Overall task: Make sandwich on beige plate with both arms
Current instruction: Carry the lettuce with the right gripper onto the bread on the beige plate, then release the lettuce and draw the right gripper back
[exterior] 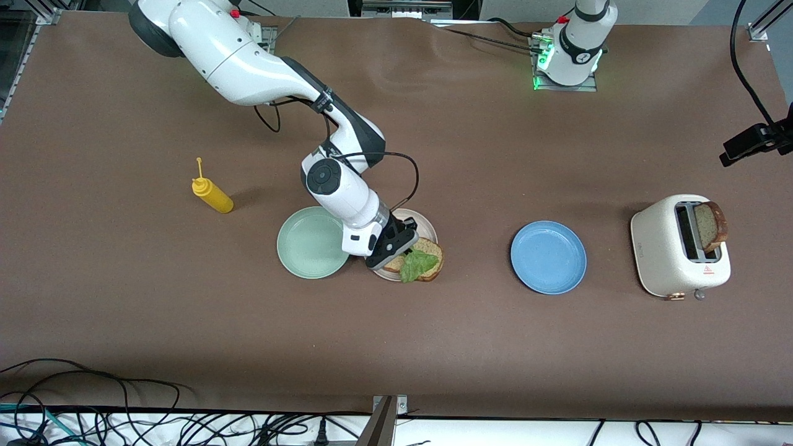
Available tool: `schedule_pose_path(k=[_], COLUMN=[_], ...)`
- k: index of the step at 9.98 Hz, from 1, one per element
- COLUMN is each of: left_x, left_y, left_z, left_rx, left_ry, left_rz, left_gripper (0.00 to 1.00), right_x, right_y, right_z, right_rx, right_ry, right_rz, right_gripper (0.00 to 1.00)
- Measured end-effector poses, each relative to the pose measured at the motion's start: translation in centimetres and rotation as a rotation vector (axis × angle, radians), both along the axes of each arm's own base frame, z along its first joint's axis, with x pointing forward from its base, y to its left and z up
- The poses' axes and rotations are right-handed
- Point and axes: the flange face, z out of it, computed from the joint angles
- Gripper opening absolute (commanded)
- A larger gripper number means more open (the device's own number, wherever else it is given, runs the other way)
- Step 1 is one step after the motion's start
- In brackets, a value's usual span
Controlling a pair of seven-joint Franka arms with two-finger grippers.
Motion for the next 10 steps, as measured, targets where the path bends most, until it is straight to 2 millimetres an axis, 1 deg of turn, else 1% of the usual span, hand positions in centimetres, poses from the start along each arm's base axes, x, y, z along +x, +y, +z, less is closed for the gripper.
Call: schedule_pose_path(k=[2, 4, 5, 6, 7, 8, 9, 10], left_x=[0.0, -0.1, -0.1, -0.1, -0.1, -0.2, -0.2, -0.2], left_y=[0.2, 0.9, 1.2, 1.3, 1.5, 1.8, 2.0, 2.1], left_z=[0.0, 0.0, 0.0, 0.0, -0.1, -0.1, -0.2, -0.2], left_rx=[0.000, 0.000, 0.000, -0.003, -0.008, -0.015, -0.022, -0.024], left_ry=[0.000, 0.000, 0.000, 0.000, 0.000, 0.000, 0.000, 0.001], left_rz=[0.004, 0.016, 0.021, 0.024, 0.028, 0.035, 0.041, 0.042], left_gripper=[1.00, 1.00, 1.00, 1.00, 1.00, 1.00, 1.00, 1.00], right_x=[-0.1, 0.0, 0.2, 0.6, 1.6, 2.8, 3.9, 4.8], right_y=[0.2, 0.2, 0.1, -0.2, -1.0, -2.4, -4.3, -6.6], right_z=[0.1, 0.2, 0.3, 0.7, 1.5, 2.8, 4.7, 7.2], right_rx=[-0.005, -0.006, -0.006, -0.003, 0.000, -0.012, -0.046, -0.097], right_ry=[-0.010, -0.016, -0.019, -0.027, -0.038, -0.031, -0.001, 0.049], right_rz=[0.014, 0.016, 0.015, 0.008, -0.007, -0.025, -0.035, -0.042], right_gripper=[0.79, 0.80, 0.81, 0.85, 0.85, 0.88, 1.00, 1.00])
